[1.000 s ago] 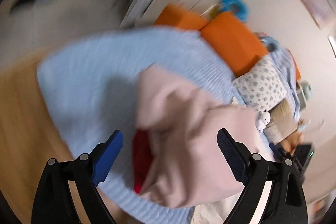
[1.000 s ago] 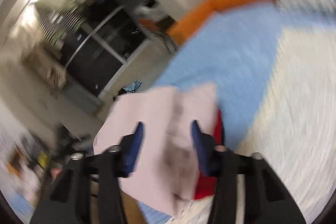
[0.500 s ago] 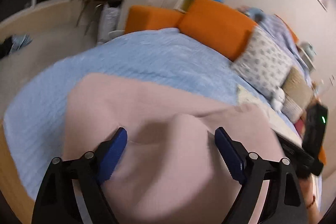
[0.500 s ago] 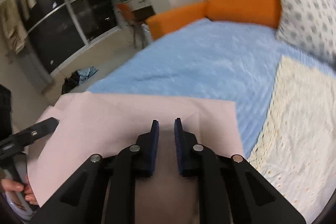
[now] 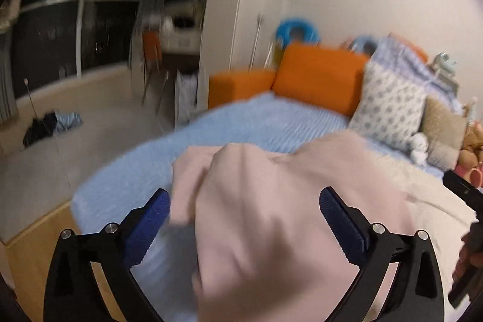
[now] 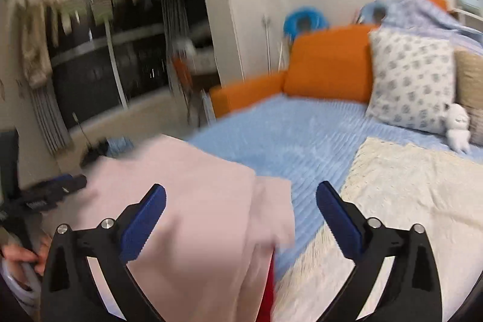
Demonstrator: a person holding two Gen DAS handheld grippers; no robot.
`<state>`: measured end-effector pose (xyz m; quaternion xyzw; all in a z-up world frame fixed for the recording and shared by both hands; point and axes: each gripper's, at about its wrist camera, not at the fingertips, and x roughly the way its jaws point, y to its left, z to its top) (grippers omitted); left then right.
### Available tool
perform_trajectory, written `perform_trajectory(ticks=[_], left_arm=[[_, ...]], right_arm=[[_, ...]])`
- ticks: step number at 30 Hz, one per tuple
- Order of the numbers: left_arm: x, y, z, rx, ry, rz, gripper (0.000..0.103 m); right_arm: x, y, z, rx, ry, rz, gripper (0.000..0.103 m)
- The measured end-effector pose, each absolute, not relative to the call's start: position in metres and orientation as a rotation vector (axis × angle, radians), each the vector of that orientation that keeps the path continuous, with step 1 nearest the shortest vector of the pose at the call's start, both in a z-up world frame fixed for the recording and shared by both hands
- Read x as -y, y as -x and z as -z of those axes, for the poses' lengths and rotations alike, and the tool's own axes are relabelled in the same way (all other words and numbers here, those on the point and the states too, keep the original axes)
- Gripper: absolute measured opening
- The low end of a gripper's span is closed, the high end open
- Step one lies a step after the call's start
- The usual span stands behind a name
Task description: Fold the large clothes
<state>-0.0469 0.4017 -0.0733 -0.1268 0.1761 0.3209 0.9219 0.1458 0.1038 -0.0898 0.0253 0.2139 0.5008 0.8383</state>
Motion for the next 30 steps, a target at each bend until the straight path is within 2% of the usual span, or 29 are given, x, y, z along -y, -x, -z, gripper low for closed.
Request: perform_trajectory(ticks=[6, 16, 30], left_arm=[[-0.298, 0.125, 0.094, -0.262, 0.298, -0.656, 0.1], [-0.211, 0.155, 0.13, -0.401, 0.162, -0.734, 0.1], [-0.213, 0.157, 0.173, -0.476, 0.257, -0.786, 0.1]], right_arm=[[-0.05, -0.049, 0.123, -0.561, -0.005, -1.142, 0.099], [-0.031, 0.034, 0.169, -0.473, 0.138, -1.081, 0.098], [-0.021, 0.052, 0.21, -0.435, 0.219, -0.977, 0.098]])
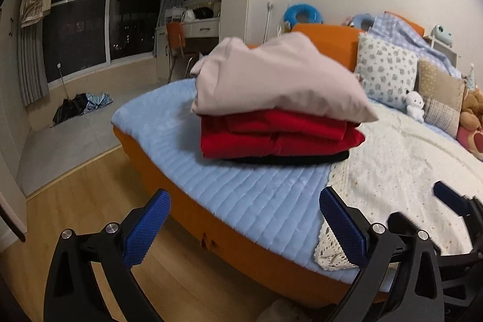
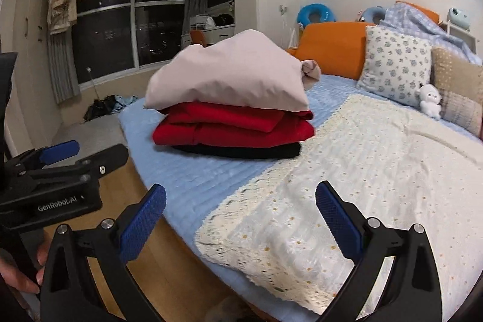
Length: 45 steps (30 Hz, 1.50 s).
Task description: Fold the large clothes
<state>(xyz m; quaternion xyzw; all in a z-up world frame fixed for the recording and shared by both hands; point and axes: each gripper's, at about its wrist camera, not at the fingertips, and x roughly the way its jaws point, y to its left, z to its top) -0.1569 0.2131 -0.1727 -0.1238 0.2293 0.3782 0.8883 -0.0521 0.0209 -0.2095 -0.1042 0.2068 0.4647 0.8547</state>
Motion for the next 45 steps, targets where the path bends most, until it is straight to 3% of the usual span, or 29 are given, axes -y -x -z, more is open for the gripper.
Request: perform_trajectory(ticks=[45], left_arm=[[-0.201, 0.134, 0.178, -0.496, 0.177, -0.742, 0.1]], right_arm=[[-0.02, 0.048, 0.214, -0.403, 0.206, -0.965, 0.098]])
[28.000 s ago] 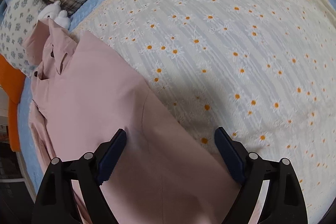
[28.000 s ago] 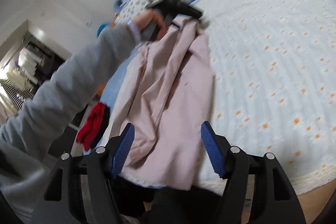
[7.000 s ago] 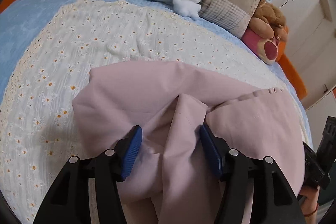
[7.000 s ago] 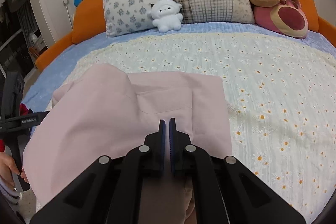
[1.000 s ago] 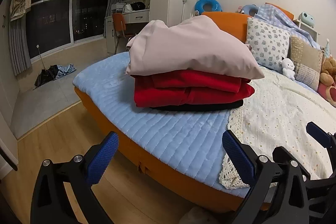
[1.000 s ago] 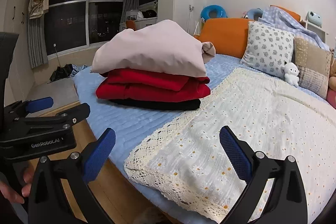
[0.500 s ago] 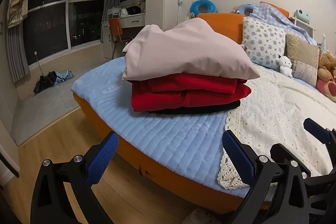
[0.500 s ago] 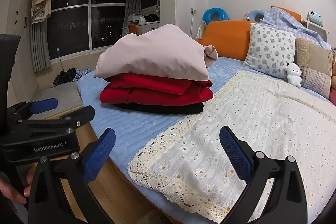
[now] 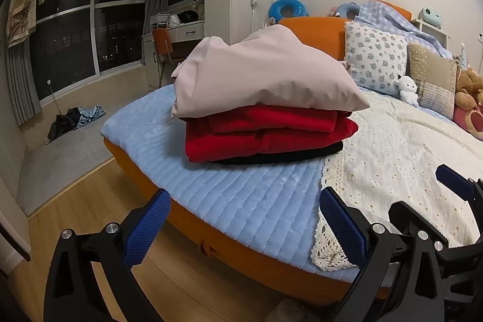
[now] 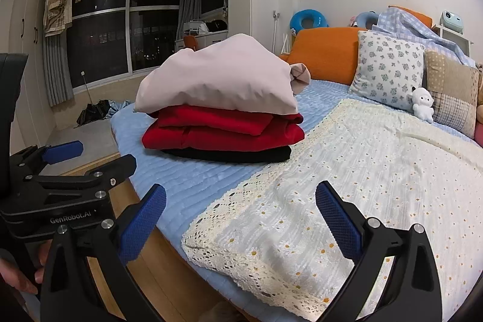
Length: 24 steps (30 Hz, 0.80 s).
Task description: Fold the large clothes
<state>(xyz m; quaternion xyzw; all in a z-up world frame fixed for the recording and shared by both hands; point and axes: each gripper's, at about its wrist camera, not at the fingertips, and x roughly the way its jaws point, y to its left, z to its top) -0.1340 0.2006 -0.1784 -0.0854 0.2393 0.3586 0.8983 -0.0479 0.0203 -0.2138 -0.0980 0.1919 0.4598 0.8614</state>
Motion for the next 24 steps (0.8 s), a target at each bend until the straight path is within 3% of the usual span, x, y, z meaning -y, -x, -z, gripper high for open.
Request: perform_trajectory(ticks=[24], left_arm=[[-0.1968, 0.1354, 0.1788, -0.464, 0.146, -0.749, 0.1]], right_arm=[[-0.0194, 0.0467, 0.2143, -0.398, 0.2, -0.961, 0.098]])
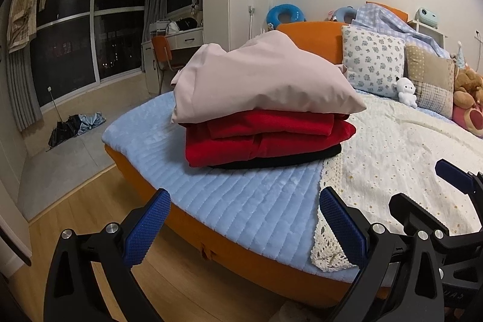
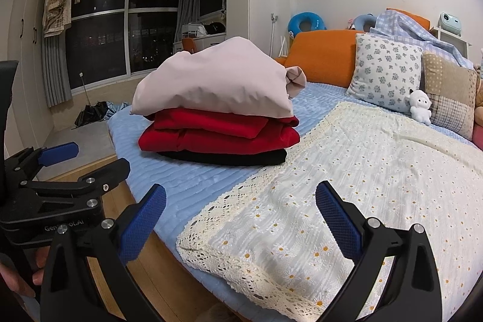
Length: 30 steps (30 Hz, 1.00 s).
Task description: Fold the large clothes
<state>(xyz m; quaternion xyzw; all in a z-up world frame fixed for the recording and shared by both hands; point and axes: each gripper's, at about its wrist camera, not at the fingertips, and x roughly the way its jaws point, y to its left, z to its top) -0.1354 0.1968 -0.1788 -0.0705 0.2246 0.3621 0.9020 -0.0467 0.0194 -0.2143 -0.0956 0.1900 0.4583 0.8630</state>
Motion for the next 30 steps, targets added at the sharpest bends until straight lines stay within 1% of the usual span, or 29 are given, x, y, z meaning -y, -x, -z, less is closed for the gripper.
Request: perform_trajectory(ticks=[13, 20, 30], left_arm=[[-0.1991, 0.1366, 0.179, -0.48, 0.174, -0.739, 0.1], [-0.1921, 0.1389, 0.1796, -0.466, 0.142, -0.788, 0.1], [-0.1983, 0.1369, 0.1821, -0.471, 0.202, -0.737, 0.1]], right_arm=[[-0.0193, 0.0472, 0.2143, -0.403, 0.201, -0.956, 0.098], [-0.0202, 0.0454, 0.2152, -0.413, 0.203, -0.956, 0.098], [-0.0176, 0.0425, 0.215, -0.423, 0.183, -0.962, 0.098]])
